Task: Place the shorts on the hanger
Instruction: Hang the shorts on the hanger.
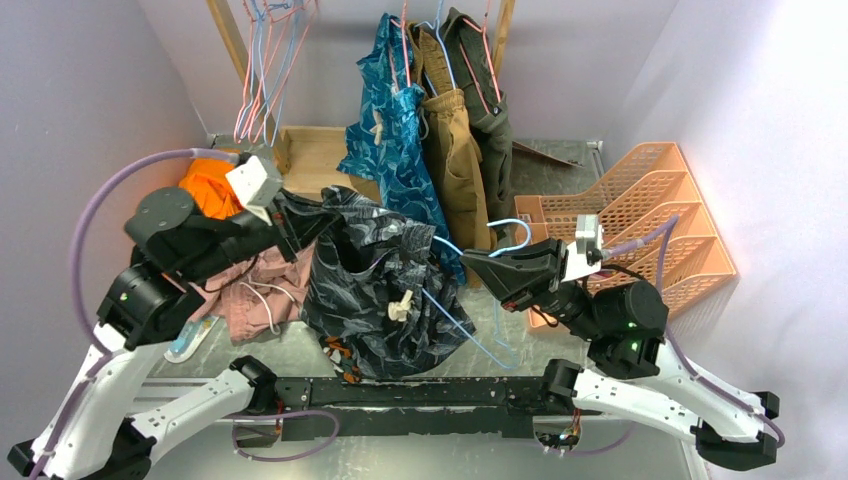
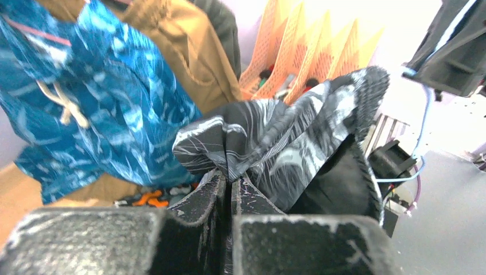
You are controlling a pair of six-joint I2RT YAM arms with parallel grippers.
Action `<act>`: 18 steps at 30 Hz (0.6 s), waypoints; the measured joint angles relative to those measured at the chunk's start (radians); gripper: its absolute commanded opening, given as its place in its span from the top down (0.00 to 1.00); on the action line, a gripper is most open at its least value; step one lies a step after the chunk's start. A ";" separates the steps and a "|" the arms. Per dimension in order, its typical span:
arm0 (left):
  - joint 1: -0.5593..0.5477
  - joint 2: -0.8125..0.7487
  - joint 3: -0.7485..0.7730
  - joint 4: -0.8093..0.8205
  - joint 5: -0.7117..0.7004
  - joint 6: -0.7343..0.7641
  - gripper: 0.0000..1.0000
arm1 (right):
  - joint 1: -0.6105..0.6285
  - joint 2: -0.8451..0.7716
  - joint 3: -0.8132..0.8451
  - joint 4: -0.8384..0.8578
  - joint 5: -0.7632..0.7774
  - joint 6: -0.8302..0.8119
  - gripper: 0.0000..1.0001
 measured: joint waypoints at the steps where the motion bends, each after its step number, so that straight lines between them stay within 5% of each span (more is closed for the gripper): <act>1: 0.000 -0.004 0.020 0.000 0.003 0.005 0.93 | 0.000 0.000 0.006 -0.005 -0.003 -0.003 1.00; 18: 0.000 0.078 0.149 0.079 0.253 -0.062 0.93 | 0.000 0.066 0.016 0.029 -0.112 -0.001 1.00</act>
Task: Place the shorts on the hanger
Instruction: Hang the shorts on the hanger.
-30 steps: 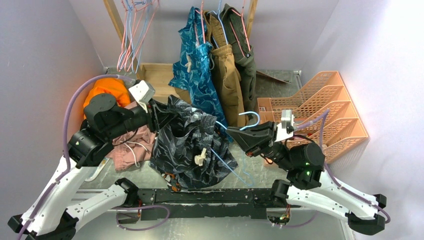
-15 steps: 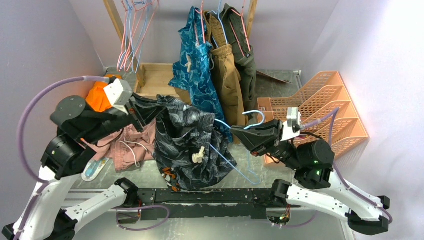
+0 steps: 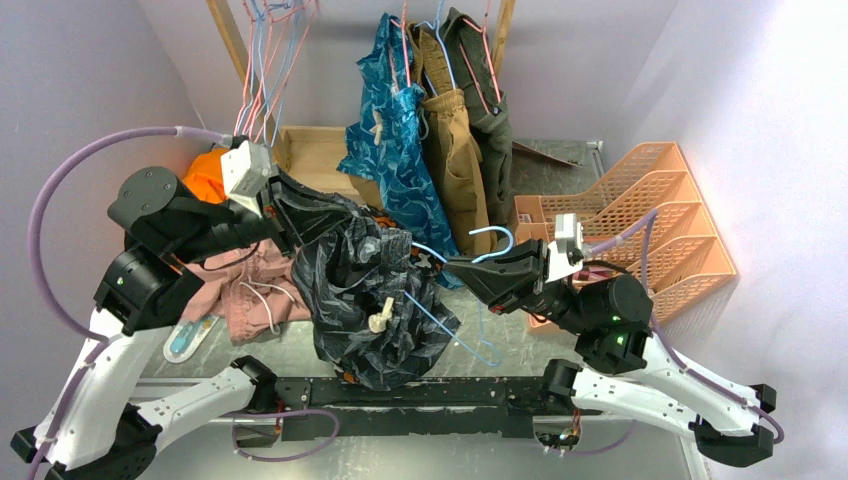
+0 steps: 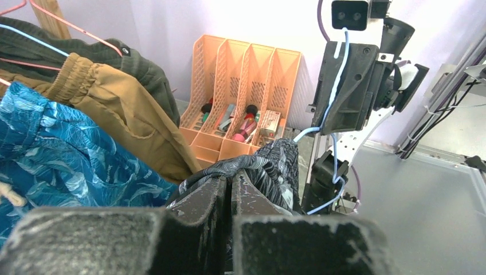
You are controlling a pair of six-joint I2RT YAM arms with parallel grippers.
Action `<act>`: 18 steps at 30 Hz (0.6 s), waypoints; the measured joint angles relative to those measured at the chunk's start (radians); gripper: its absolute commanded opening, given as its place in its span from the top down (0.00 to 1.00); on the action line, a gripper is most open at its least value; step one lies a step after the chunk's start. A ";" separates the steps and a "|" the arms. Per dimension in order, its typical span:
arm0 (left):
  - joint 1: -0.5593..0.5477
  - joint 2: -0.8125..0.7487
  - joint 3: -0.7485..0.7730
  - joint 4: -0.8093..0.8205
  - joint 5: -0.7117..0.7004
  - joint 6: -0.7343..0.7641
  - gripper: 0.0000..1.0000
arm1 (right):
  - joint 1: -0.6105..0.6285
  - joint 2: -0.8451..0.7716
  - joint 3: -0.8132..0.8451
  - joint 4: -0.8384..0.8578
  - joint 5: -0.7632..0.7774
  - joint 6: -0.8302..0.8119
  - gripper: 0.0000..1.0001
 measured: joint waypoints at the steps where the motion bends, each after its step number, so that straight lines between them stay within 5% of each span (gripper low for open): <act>1: 0.000 0.010 0.002 0.007 0.012 -0.009 0.91 | 0.000 0.000 -0.010 0.020 0.000 0.003 1.00; 3: 0.000 0.026 0.014 0.007 0.017 -0.015 0.72 | 0.000 -0.002 -0.035 0.061 0.002 0.011 1.00; 6: 0.000 0.046 0.038 0.005 0.009 -0.016 0.30 | 0.000 -0.017 -0.079 0.116 0.018 0.023 1.00; 9: 0.000 0.033 0.047 0.005 -0.011 -0.016 0.09 | 0.000 -0.047 -0.135 0.175 0.041 0.043 1.00; 12: 0.000 -0.004 0.047 0.006 -0.034 -0.020 0.00 | -0.001 -0.061 -0.167 0.227 0.054 0.063 1.00; 18: 0.000 -0.058 0.073 0.006 -0.069 -0.021 0.00 | 0.000 -0.063 -0.209 0.319 0.064 0.093 1.00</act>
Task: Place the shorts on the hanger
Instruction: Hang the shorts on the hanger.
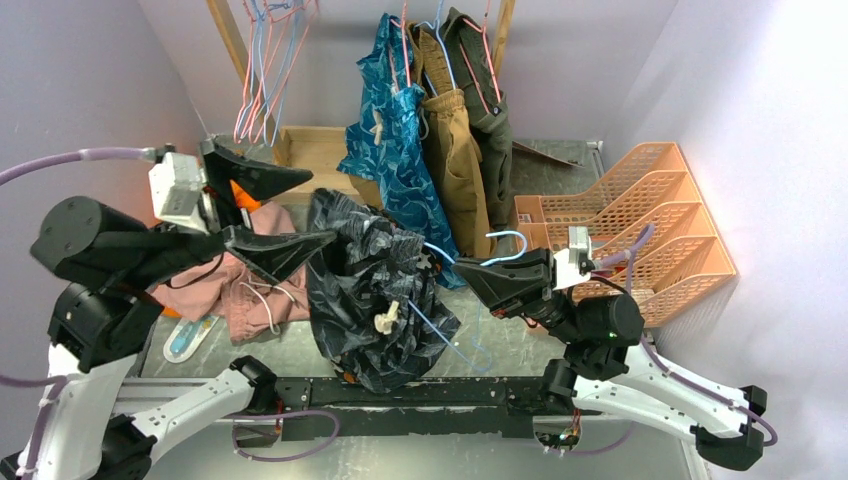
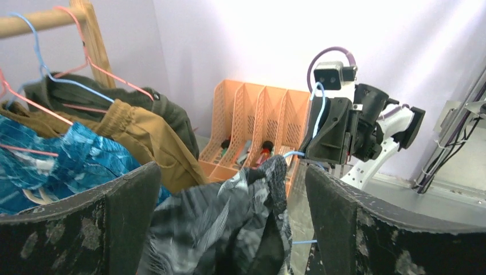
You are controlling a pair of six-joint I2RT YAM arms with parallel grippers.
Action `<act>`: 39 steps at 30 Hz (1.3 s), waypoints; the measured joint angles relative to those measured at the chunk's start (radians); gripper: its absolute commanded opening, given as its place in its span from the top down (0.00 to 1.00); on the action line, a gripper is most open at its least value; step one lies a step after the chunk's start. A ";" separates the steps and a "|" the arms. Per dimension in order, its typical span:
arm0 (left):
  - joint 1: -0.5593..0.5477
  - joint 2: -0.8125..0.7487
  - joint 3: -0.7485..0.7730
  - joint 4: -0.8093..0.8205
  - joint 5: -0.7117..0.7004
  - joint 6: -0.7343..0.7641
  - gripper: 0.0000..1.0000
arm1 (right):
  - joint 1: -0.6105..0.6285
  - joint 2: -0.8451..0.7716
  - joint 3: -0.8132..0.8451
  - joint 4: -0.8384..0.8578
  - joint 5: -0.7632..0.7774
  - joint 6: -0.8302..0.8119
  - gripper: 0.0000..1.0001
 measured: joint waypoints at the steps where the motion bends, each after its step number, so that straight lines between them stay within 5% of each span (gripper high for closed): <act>1: 0.000 -0.005 0.010 0.000 -0.006 0.000 0.00 | 0.000 0.000 0.000 0.002 0.000 0.001 1.00; 9: 0.000 -0.010 0.146 -0.002 -0.019 0.049 0.01 | 0.000 0.001 0.061 -0.104 -0.047 -0.036 1.00; 14: -0.001 0.045 0.195 -0.003 0.129 0.072 0.03 | 0.000 -0.015 0.113 -0.171 -0.112 -0.051 1.00; 21: -0.015 0.155 0.124 -0.048 0.346 0.093 0.05 | 0.000 -0.026 0.118 -0.244 -0.199 -0.051 1.00; 26: -0.027 0.153 0.037 -0.095 0.413 0.118 0.23 | 0.000 -0.025 0.134 -0.313 -0.231 -0.063 1.00; 39: -0.106 0.184 -0.032 -0.240 0.413 0.188 0.26 | 0.000 0.017 0.150 -0.390 -0.220 -0.119 1.00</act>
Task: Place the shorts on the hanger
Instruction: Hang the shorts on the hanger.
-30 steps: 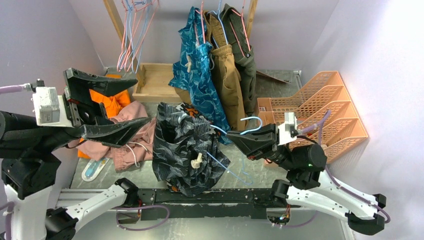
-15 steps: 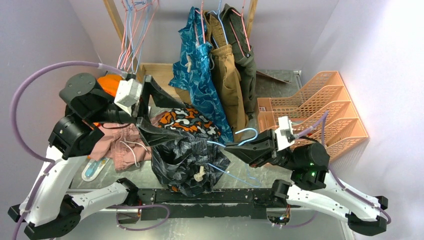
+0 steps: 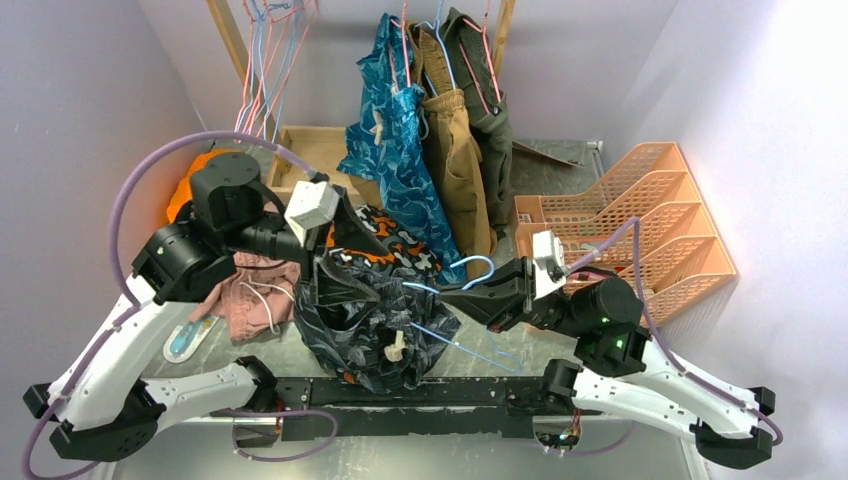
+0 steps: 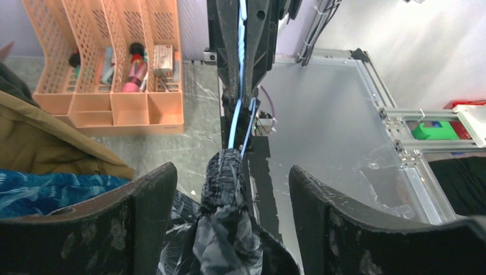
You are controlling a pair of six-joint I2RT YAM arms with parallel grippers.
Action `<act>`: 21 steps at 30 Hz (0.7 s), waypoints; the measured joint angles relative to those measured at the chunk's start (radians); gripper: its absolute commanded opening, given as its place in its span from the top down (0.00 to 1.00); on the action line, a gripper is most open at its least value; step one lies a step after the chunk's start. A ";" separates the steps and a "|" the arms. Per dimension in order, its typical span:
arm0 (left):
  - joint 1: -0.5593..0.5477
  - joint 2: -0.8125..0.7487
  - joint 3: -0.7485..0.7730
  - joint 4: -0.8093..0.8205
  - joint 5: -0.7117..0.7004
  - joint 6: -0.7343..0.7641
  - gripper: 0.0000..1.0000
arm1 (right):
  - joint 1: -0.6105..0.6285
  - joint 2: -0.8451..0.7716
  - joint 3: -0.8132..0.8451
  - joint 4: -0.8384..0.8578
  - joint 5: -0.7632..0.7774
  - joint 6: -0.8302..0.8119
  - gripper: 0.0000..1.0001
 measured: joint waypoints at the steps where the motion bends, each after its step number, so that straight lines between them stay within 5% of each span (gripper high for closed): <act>1: -0.014 0.005 0.000 -0.014 -0.012 0.008 0.27 | 0.000 0.005 0.000 0.000 0.000 -0.002 1.00; 15: -0.129 0.035 0.000 -0.187 -0.230 0.095 0.31 | 0.000 0.050 0.010 0.001 -0.001 -0.010 1.00; 21: -0.129 0.021 -0.006 -0.221 -0.296 0.109 0.57 | 0.000 0.057 0.013 0.001 -0.001 -0.010 1.00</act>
